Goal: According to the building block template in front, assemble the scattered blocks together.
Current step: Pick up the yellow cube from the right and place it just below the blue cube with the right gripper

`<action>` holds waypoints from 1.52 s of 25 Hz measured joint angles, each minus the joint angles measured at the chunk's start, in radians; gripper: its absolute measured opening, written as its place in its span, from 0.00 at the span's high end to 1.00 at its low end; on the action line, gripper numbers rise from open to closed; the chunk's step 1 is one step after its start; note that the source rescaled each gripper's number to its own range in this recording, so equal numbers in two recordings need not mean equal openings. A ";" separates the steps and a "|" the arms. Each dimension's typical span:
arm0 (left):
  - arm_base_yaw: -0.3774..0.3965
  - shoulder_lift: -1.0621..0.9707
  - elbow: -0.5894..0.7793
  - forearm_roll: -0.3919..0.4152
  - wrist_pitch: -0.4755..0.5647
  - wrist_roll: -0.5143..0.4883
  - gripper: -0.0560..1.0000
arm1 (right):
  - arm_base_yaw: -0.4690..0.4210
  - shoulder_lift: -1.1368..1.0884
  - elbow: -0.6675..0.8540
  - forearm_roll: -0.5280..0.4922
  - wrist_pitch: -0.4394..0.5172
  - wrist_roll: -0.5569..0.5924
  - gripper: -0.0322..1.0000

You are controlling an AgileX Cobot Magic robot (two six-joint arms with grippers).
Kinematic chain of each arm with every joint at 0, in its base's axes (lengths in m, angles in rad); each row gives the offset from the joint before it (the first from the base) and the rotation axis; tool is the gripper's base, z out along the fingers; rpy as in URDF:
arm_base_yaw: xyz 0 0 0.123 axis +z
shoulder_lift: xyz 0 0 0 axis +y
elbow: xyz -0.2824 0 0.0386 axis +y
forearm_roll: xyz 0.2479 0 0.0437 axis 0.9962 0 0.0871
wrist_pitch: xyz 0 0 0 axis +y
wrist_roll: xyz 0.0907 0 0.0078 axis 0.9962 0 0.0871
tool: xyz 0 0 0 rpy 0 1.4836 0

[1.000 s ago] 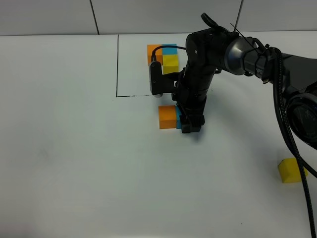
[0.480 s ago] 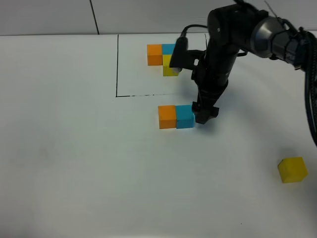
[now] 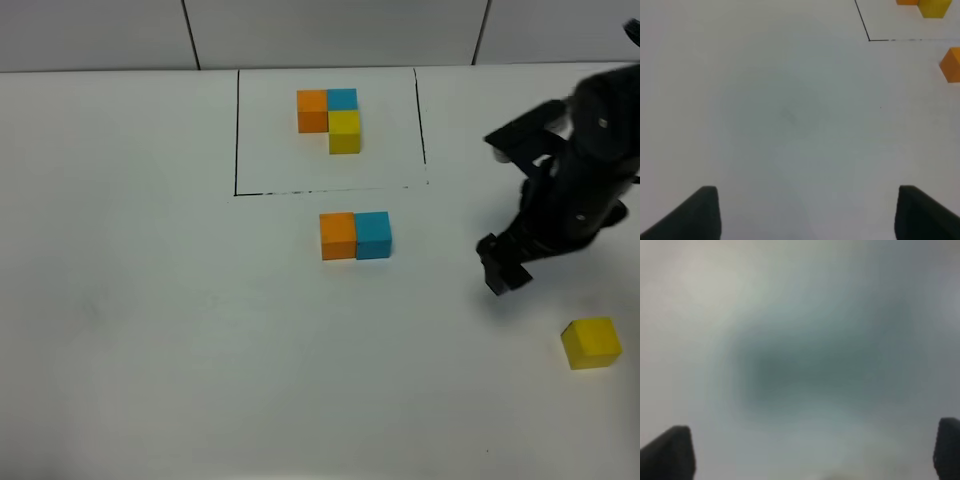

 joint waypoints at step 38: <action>0.000 0.000 0.000 0.000 0.000 -0.001 0.43 | -0.207 -0.022 0.427 0.151 -0.390 0.101 0.19</action>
